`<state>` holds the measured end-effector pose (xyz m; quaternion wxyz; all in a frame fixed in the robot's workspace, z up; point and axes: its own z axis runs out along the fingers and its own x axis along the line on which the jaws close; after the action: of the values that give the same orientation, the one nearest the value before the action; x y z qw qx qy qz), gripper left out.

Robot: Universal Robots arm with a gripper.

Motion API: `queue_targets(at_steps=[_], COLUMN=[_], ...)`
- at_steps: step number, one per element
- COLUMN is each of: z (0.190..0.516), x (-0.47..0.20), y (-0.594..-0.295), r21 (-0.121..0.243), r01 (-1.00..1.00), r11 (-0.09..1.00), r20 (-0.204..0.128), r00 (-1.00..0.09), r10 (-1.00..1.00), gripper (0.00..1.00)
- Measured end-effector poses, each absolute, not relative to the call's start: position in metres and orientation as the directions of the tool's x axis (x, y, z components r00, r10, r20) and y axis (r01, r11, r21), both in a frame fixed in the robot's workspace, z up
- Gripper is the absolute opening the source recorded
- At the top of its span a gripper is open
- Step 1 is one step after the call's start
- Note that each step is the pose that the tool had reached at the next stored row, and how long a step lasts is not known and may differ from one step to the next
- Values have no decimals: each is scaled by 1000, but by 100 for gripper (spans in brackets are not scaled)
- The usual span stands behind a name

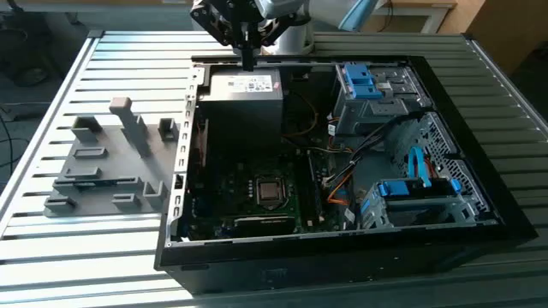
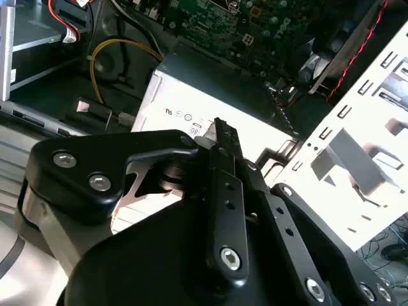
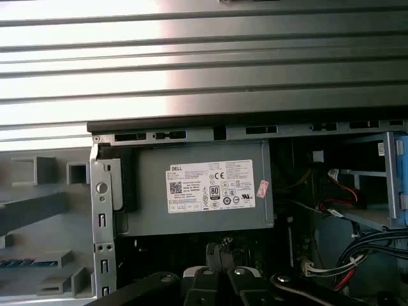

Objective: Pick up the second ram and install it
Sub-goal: 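Reach for the second ram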

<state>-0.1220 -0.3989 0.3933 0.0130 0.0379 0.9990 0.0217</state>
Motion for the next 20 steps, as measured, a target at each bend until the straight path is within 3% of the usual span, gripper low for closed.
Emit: queue_targets(at_steps=[20], z=[393], x=[-127], y=[-399], r21=[44], r01=[75], r11=[996], r20=[-24], r00=[-997], r10=[76], gripper=[11])
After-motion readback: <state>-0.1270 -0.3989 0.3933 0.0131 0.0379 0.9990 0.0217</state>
